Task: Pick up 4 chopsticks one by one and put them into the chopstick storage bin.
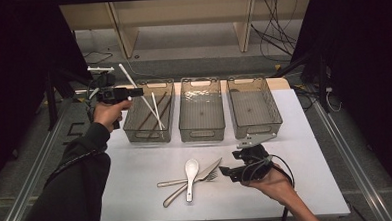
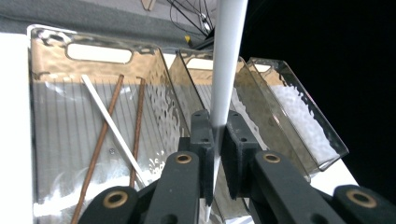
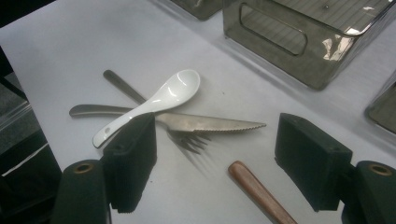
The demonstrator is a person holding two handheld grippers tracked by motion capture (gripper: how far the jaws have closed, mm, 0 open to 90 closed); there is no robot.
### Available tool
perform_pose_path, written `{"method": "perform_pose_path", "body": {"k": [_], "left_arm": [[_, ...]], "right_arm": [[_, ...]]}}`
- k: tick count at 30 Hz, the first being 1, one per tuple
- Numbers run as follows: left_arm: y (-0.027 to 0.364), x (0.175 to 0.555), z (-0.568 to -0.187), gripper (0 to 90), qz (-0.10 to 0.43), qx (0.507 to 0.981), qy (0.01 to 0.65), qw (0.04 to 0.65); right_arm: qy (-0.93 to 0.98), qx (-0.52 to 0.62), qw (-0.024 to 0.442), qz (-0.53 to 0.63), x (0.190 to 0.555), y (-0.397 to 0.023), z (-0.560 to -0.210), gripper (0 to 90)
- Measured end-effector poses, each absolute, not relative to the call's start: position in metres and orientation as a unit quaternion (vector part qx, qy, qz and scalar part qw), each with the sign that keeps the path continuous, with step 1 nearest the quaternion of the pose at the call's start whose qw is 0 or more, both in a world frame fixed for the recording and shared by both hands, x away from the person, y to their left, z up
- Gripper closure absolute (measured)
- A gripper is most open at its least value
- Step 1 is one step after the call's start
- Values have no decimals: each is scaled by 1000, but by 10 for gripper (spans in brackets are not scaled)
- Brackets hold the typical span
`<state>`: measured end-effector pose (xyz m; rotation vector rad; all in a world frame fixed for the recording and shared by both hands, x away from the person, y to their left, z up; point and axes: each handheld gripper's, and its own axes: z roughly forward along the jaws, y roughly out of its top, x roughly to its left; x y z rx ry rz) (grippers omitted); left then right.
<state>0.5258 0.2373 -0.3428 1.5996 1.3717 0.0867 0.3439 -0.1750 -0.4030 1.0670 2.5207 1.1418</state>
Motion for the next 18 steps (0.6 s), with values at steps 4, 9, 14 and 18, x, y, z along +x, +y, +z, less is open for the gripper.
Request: {"method": "perform_pose_path", "body": {"k": [4, 9, 14, 18], "left_arm": [[238, 531, -349, 830, 32, 657, 576, 485], [235, 534, -355, 829, 30, 664, 577, 474], [233, 536, -357, 828, 26, 666, 581, 467], [231, 538, -357, 827, 21, 670, 580, 463]], "right_arm": [[848, 357, 86, 382, 344, -174, -403, 303], [849, 357, 85, 381, 344, -174, -403, 303], [848, 357, 86, 383, 344, -175, -403, 303], [849, 355, 87, 382, 344, -174, -402, 303]]}}
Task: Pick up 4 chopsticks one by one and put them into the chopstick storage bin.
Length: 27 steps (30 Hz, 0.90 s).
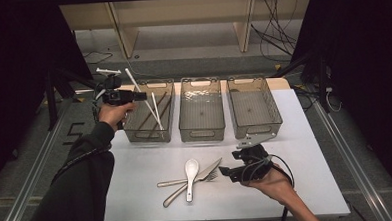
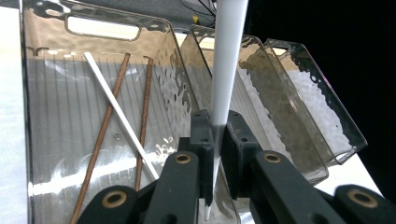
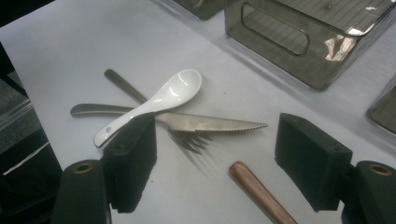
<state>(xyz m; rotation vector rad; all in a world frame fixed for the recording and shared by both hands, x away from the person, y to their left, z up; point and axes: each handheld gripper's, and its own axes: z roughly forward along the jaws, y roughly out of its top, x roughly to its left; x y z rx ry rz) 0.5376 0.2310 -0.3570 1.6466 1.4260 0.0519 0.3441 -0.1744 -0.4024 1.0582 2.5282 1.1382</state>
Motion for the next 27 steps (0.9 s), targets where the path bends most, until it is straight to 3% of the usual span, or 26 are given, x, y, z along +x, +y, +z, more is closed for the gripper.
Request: {"method": "perform_pose_path", "body": {"k": [27], "left_arm": [[221, 544, -372, 780, 21, 689, 591, 420]], "right_arm": [[848, 354, 90, 384, 344, -175, -402, 304]]}}
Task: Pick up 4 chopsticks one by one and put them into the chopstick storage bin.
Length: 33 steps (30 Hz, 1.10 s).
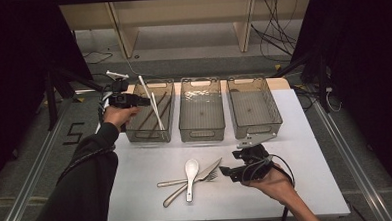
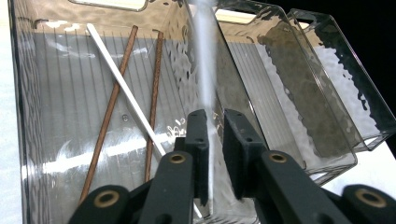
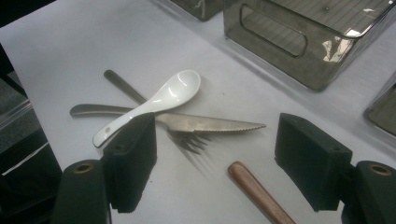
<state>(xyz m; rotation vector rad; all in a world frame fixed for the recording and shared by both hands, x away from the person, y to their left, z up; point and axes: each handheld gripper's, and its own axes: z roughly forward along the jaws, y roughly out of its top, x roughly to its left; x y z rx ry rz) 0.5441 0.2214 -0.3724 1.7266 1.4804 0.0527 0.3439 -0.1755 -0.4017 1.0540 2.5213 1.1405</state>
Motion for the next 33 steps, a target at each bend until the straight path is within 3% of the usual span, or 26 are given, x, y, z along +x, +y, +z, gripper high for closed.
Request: {"method": "perform_pose_path", "body": {"k": [5, 17, 33], "left_arm": [[220, 542, -369, 700, 25, 689, 584, 428], [211, 503, -358, 342, 22, 721, 516, 463], [190, 432, -365, 253, 41, 766, 441, 466]], "right_arm": [[848, 354, 90, 384, 344, -175, -401, 304], [847, 356, 91, 384, 344, -177, -401, 304], [847, 366, 108, 371, 349, -187, -401, 304]]}}
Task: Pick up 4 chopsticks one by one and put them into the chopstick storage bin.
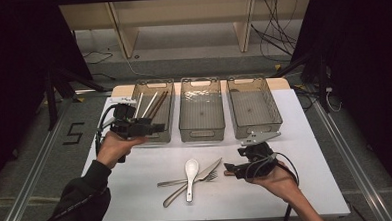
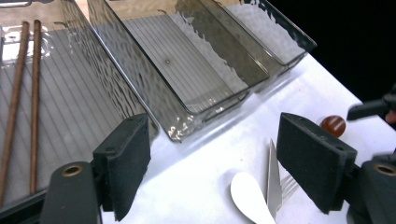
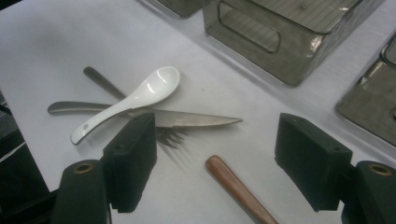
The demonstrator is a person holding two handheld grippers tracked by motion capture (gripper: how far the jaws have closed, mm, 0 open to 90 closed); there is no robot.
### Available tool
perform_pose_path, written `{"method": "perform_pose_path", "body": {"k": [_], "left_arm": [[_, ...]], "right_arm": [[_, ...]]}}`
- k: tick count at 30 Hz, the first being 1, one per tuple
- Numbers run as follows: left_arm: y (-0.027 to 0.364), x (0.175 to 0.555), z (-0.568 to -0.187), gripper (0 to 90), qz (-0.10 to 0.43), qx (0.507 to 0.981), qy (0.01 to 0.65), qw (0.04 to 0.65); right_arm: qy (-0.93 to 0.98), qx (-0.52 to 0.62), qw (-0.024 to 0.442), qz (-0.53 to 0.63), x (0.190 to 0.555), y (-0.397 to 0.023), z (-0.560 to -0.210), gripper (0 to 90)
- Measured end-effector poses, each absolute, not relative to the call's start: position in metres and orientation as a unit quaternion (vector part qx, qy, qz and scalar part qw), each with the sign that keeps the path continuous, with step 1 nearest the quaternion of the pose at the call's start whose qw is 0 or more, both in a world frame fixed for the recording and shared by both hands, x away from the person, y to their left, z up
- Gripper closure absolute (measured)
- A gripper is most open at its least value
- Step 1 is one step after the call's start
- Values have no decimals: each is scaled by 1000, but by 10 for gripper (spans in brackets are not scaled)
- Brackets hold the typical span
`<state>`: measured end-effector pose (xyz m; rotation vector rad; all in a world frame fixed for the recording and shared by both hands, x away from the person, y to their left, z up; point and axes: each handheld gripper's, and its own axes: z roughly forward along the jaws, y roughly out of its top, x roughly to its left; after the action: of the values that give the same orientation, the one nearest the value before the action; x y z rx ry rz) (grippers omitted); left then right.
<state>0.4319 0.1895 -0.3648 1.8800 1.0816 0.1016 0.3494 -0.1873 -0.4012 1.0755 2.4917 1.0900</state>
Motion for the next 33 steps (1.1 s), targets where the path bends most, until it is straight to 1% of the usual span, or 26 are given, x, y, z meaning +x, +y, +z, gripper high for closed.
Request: {"method": "perform_pose_path", "body": {"k": [14, 17, 22, 33], "left_arm": [[197, 397, -386, 206, 53, 752, 419, 505], [198, 391, -389, 197, 58, 750, 415, 512], [200, 384, -390, 189, 62, 749, 407, 519], [205, 373, -395, 172, 78, 753, 396, 520]], "right_arm": [[862, 370, 102, 331, 364, -204, -413, 301], [867, 369, 94, 321, 368, -207, -416, 300], [871, 370, 85, 311, 373, -210, -420, 300], [884, 357, 82, 289, 379, -210, -428, 301]]}}
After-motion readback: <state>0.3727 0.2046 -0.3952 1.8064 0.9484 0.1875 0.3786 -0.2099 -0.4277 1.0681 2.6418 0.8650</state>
